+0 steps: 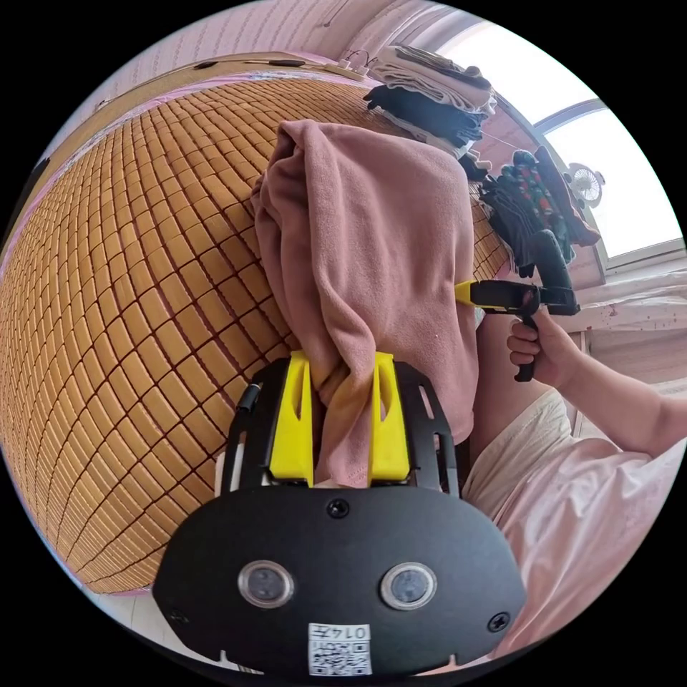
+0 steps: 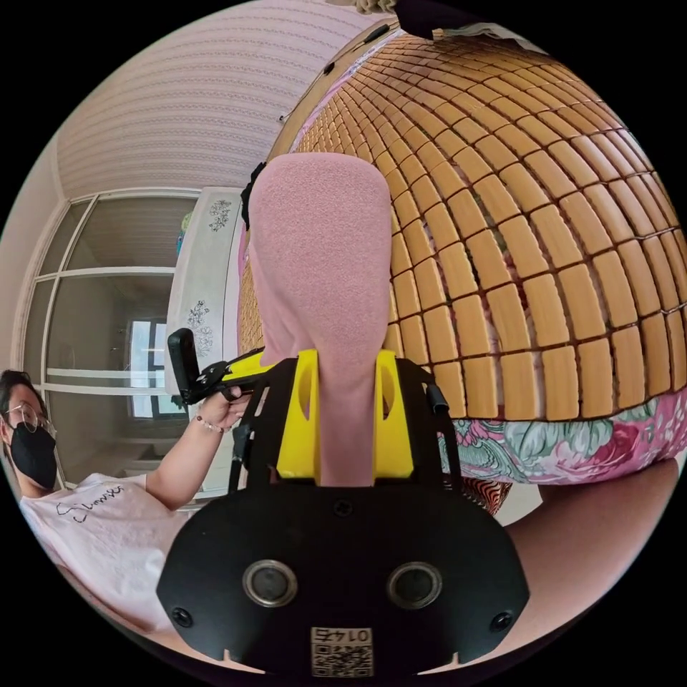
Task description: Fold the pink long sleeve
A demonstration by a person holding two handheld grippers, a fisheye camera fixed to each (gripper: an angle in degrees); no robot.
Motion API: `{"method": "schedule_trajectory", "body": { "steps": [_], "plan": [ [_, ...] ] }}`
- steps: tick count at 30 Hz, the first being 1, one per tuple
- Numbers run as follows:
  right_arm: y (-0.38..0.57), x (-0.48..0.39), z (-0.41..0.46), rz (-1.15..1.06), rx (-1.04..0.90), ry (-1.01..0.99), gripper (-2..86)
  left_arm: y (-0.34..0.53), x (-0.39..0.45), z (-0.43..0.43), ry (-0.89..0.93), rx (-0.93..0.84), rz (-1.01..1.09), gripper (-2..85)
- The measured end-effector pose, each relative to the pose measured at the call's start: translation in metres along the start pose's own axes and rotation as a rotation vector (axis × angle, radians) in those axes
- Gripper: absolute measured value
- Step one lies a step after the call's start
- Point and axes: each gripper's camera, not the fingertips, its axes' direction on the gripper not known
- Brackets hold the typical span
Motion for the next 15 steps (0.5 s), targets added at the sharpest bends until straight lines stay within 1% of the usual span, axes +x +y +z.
{"method": "schedule_trajectory", "body": {
  "steps": [4, 9, 15],
  "plan": [
    [-0.011, -0.009, 0.005, -0.047, -0.034, 0.06, 9.2, 0.008, 0.002, -0.006, -0.012, 0.012, -0.006, 8.5],
    [-0.028, -0.031, 0.022, -0.114, -0.102, 0.106, 8.4, 0.03, 0.005, -0.015, -0.055, 0.017, -0.043, 7.8],
    [-0.054, -0.085, 0.085, -0.249, -0.248, 0.137, 8.1, 0.086, -0.019, -0.039, -0.102, 0.044, -0.168, 7.6]
  ]
}}
